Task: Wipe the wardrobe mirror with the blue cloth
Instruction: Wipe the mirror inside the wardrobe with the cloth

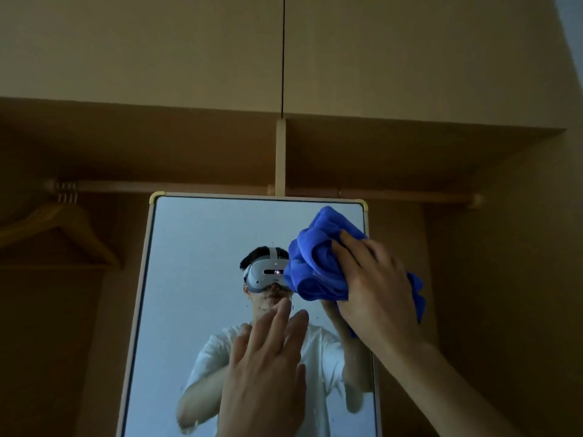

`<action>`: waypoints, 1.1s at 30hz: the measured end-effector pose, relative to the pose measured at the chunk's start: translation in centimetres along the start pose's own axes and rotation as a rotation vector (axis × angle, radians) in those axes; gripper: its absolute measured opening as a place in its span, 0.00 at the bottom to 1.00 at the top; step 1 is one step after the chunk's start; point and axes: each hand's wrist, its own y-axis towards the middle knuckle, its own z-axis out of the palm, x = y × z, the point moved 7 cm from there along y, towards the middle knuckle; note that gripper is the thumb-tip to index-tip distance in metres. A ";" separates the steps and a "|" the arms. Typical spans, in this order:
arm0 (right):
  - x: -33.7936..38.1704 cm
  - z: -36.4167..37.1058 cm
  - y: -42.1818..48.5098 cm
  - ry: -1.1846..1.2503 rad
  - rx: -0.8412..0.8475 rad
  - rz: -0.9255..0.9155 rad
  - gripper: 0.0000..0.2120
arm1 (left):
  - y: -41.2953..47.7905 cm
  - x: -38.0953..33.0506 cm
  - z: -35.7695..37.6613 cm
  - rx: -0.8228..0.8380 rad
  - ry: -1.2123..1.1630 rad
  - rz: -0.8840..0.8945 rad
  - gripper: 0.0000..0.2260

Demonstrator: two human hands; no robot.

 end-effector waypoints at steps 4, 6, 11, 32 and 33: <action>0.6 0.6 -2.6 0.013 0.057 0.015 0.35 | -0.1 -0.1 -0.2 -0.051 -0.043 0.009 0.35; 1.0 0.8 -3.7 0.014 0.077 0.015 0.37 | 0.0 -0.2 -0.4 -0.068 -0.063 0.010 0.35; 1.0 0.5 -3.5 0.014 0.064 0.019 0.36 | 0.2 -0.3 -0.5 -0.062 -0.048 0.009 0.34; 2.6 0.7 -5.8 0.080 0.123 0.005 0.37 | -0.4 0.9 -0.8 -0.235 -0.223 -0.066 0.25; 2.4 0.6 -5.6 0.086 0.121 0.005 0.37 | -0.5 0.9 -1.1 -0.243 -0.215 -0.073 0.23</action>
